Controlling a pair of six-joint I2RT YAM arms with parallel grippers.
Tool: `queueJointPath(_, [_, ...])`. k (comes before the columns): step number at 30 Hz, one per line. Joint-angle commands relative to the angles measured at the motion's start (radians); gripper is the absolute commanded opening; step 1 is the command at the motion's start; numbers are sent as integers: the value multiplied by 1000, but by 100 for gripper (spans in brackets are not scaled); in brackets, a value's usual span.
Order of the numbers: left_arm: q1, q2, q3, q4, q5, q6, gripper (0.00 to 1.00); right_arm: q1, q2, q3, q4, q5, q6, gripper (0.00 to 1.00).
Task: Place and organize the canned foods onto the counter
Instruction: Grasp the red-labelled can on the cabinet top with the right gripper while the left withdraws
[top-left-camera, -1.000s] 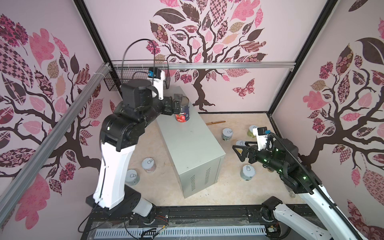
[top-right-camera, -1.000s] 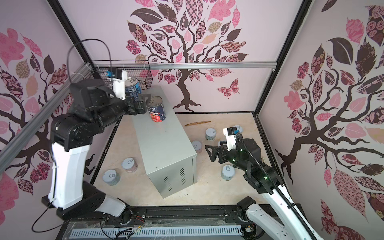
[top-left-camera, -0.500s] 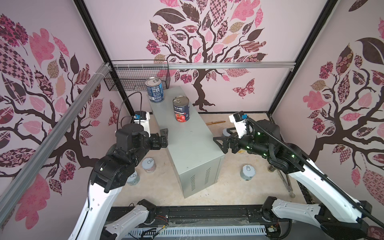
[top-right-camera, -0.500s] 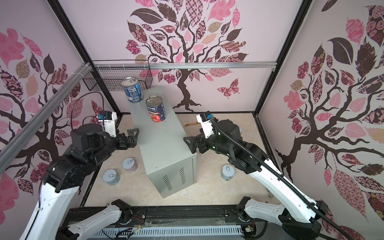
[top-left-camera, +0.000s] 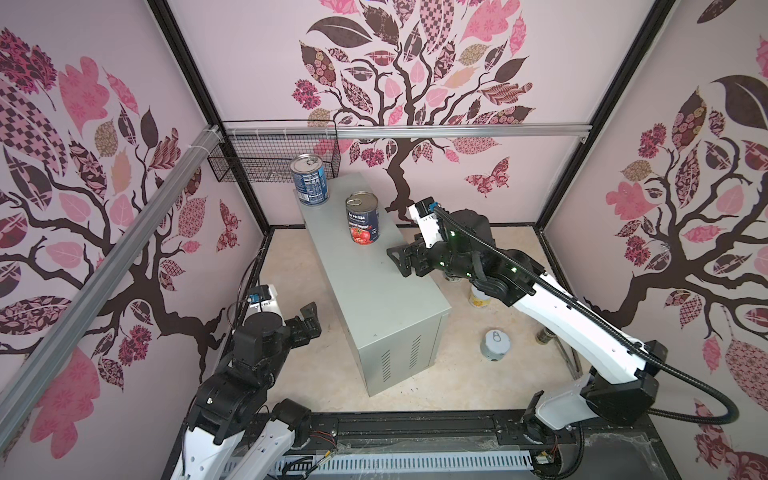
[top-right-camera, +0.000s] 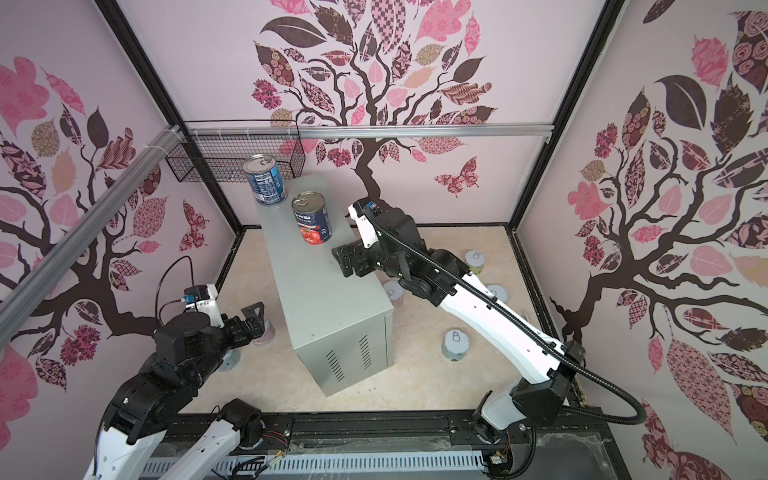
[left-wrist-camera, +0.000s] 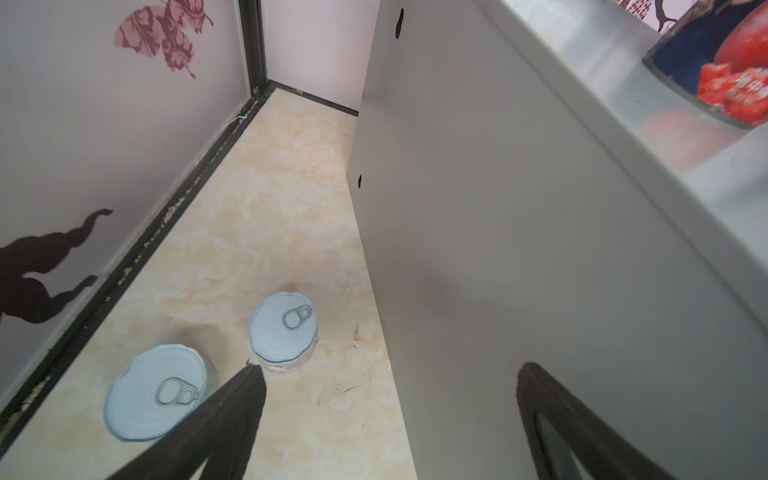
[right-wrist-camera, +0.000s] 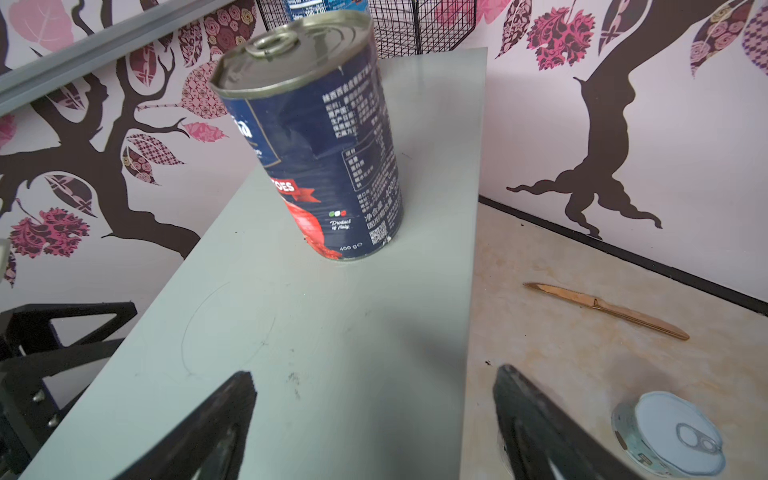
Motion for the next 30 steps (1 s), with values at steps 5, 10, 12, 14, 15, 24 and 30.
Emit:
queueJointPath(5, [-5,-94,-148,93,89,-73,98,19,152,158,36,71,-12,92])
queueJointPath(10, [-8,-128,-135,77,50,-54,98,21,252,248,50,84,1,90])
queueJointPath(12, [-20,-128,-135,83,65,-47,98,21,289,282,49,92,7,89])
queueJointPath(14, [-26,-122,-128,89,72,-25,98,21,323,314,49,104,14,88])
queueJointPath(15, [-28,-118,-121,86,66,-12,98,21,339,331,51,110,15,88])
queueJointPath(24, [-89,-119,-118,87,31,22,98,20,498,517,20,134,-5,84])
queueJointPath(30, [-106,-127,-123,88,29,24,98,11,613,668,-17,147,-36,80])
